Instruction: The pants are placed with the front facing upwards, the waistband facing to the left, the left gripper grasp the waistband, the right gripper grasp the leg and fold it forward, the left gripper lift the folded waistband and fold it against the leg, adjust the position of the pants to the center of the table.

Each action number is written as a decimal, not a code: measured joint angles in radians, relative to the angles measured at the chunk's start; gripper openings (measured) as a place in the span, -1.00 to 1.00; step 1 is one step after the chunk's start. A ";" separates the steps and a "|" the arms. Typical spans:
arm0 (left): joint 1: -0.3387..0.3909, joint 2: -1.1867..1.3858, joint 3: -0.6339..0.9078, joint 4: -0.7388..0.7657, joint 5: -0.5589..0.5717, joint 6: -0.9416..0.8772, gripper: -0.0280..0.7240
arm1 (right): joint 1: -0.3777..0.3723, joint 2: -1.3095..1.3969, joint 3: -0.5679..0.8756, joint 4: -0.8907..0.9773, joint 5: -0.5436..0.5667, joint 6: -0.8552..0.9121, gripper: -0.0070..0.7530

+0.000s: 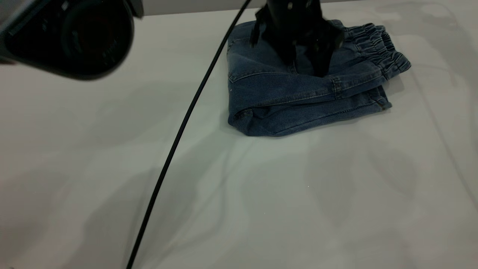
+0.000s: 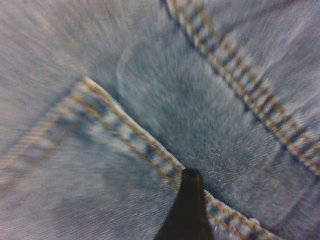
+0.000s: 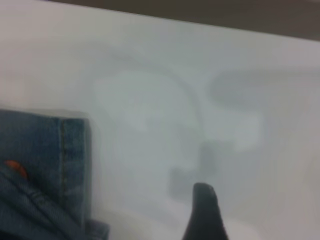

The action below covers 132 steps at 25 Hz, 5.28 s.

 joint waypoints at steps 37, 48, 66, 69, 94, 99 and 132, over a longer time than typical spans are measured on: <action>0.002 -1.102 0.490 0.237 -0.007 -0.064 0.62 | 0.011 -1.149 0.652 0.344 0.001 0.047 0.18; 0.002 -1.552 0.991 0.232 -0.008 -0.169 0.62 | 0.011 -1.714 1.167 0.359 0.002 0.028 0.18; 0.002 -2.114 1.582 0.230 -0.009 -0.168 0.62 | 0.011 -2.411 1.718 0.256 0.001 0.037 0.18; 0.002 -2.205 1.678 0.224 -0.008 -0.177 0.62 | 0.011 -2.487 1.789 0.254 0.001 0.030 0.18; 0.002 -2.749 2.163 0.238 -0.011 -0.245 0.62 | 0.011 -2.710 2.187 0.070 -0.137 0.023 0.18; 0.002 -2.748 2.163 0.250 -0.035 -0.270 0.62 | 0.011 -2.710 2.191 0.068 -0.143 0.023 0.17; 0.002 -2.748 2.210 0.135 -0.150 -0.177 0.62 | 0.011 -2.710 2.191 0.075 -0.143 0.027 0.15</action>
